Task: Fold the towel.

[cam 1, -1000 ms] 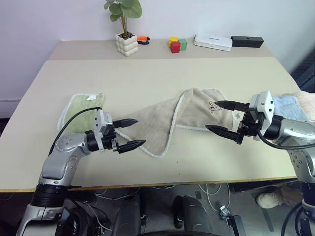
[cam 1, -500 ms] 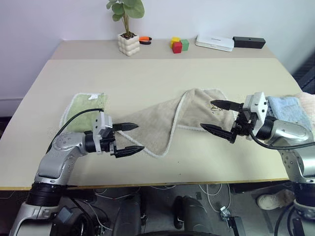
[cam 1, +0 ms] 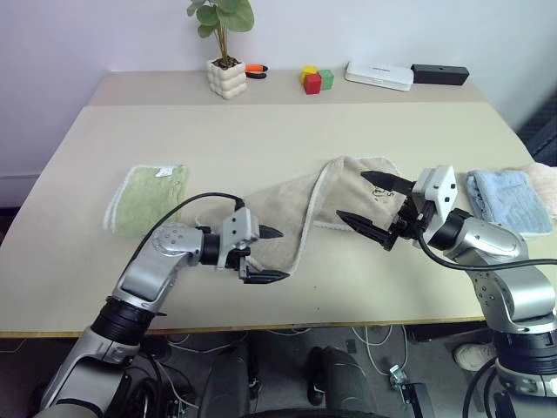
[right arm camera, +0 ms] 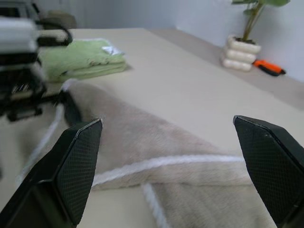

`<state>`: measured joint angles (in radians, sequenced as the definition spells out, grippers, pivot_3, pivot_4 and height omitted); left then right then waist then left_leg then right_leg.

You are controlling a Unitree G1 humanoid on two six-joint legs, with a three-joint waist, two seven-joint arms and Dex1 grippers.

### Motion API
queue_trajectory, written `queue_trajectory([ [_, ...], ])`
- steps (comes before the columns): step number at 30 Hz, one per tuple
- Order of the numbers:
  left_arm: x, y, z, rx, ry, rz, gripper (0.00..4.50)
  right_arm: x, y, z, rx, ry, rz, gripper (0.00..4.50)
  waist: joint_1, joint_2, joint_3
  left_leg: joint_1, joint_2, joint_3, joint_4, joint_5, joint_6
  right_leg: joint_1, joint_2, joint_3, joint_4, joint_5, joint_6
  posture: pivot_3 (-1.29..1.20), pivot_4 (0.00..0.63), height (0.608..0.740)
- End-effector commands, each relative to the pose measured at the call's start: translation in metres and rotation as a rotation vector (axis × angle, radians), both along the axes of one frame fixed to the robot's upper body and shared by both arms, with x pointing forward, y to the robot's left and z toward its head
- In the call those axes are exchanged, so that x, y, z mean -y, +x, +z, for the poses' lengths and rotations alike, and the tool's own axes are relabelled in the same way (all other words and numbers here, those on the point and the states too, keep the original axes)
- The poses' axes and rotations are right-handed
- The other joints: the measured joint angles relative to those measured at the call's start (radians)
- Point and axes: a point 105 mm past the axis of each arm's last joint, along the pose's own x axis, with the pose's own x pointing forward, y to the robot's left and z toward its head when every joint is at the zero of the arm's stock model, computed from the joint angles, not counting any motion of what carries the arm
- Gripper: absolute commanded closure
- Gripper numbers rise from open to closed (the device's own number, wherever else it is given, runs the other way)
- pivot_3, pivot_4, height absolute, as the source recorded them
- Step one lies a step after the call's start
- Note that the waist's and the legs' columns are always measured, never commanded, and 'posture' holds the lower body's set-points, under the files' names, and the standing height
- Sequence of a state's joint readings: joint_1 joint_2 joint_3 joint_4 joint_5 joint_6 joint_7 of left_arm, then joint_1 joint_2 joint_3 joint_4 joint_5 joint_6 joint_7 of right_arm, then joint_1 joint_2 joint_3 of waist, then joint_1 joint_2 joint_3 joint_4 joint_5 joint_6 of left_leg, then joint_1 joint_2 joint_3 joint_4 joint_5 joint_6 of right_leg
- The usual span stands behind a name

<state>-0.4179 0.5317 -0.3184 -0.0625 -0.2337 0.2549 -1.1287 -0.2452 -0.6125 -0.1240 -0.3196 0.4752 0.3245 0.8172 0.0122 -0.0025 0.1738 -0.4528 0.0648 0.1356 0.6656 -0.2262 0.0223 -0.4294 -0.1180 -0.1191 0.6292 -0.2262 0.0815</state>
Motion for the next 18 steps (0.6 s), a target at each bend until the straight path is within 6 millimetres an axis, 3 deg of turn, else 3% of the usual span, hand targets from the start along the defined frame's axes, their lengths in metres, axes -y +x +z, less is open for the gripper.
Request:
queue_trajectory([
  [1, 0.008, -0.004, 0.004, 0.065, 0.021, -0.043, 0.02, -0.011, -0.006, 0.014, 0.077, 0.009, 0.024, 0.0, 0.0, 0.0, 0.0, 0.0, 0.0, 0.0, 0.0, 0.0, 0.0, 0.0, 0.0, 0.0, 0.0, 0.0, 0.0, 0.0, 0.15, 0.74],
  [8, 0.0, 0.006, -0.017, 0.124, 0.156, -0.019, 0.02, -0.012, -0.005, 0.014, 0.087, 0.023, 0.008, 0.0, 0.002, 0.0, 0.0, 0.0, 0.0, 0.0, 0.0, 0.0, 0.0, 0.0, 0.0, 0.0, 0.0, 0.0, -0.001, 0.0, 0.15, 0.74],
  [9, -0.002, 0.008, -0.022, 0.131, 0.187, -0.009, 0.26, -0.011, -0.005, 0.015, 0.089, 0.025, 0.005, 0.0, 0.002, 0.0, 0.0, 0.0, 0.0, 0.0, 0.0, 0.0, 0.0, 0.0, 0.0, 0.0, 0.0, -0.001, -0.002, 0.0, 0.15, 0.74],
  [11, -0.003, 0.011, -0.027, 0.132, 0.203, 0.01, 0.9, -0.012, -0.005, 0.015, 0.092, 0.024, 0.006, 0.0, 0.002, 0.0, 0.0, 0.0, 0.0, 0.0, 0.0, 0.0, 0.0, 0.0, 0.0, 0.0, 0.0, -0.001, -0.002, 0.0, 0.15, 0.74],
  [18, -0.001, 0.009, -0.025, 0.138, 0.18, 0.015, 4.44, -0.01, -0.002, 0.014, 0.094, 0.024, -0.001, 0.0, 0.001, 0.0, 0.0, 0.0, 0.0, 0.0, 0.0, 0.0, 0.0, 0.0, 0.0, 0.0, 0.0, -0.001, -0.002, 0.0, 0.15, 0.74],
])
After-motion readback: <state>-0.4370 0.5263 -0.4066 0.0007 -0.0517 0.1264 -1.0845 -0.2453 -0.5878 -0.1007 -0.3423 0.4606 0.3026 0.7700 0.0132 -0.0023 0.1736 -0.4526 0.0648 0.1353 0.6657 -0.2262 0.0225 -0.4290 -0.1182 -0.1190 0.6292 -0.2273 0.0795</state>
